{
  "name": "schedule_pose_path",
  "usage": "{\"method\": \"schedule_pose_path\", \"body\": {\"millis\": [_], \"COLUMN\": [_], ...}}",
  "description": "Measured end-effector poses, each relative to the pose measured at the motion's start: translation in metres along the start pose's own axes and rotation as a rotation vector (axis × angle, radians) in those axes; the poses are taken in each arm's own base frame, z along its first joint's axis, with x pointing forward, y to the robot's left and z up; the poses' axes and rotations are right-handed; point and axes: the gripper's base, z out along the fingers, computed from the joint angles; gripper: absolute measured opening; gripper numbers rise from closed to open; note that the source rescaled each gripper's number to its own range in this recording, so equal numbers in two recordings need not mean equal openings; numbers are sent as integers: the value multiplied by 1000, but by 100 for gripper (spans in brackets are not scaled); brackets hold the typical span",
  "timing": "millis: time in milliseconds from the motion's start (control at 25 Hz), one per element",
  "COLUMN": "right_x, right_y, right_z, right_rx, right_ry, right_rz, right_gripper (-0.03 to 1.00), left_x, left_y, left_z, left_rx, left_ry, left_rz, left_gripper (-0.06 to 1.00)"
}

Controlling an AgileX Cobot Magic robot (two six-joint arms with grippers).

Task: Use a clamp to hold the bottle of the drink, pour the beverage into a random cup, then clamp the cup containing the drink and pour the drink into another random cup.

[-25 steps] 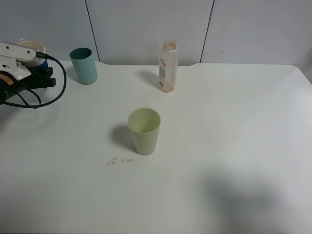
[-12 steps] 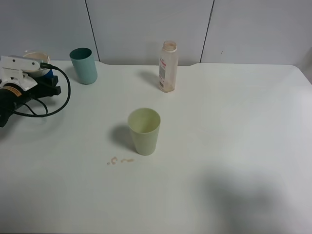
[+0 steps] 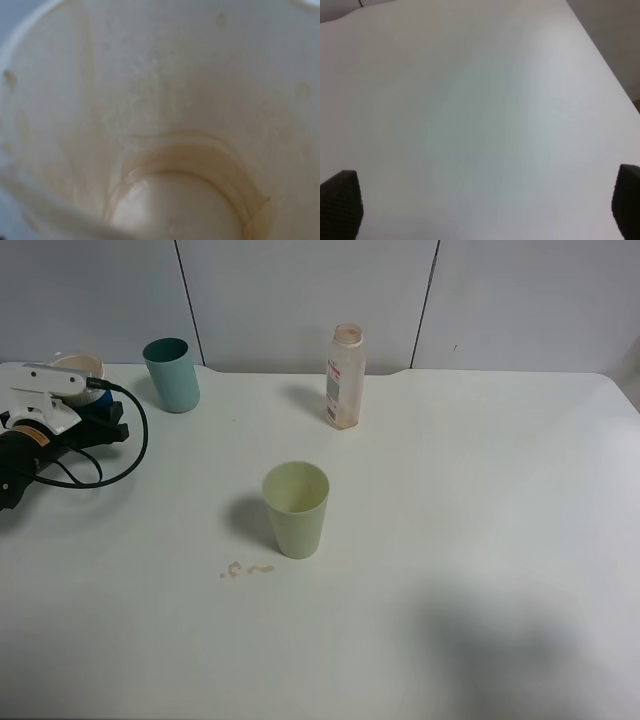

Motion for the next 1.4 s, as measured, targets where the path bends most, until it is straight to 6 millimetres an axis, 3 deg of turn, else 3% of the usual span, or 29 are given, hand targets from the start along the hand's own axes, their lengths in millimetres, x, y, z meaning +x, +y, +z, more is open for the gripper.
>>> {"method": "schedule_pose_path", "body": {"millis": [600, 1400], "right_x": [0, 0], "right_y": [0, 0], "right_z": [0, 0], "right_rx": [0, 0], "right_ry": [0, 0], "right_rz": [0, 0], "right_gripper": [100, 100], "left_x": [22, 23], "left_y": [-2, -3], "left_z": [1, 1], "left_rx": [6, 9], "left_ry": [48, 50], "left_rz": [-15, -15], "left_gripper": [0, 0]}}
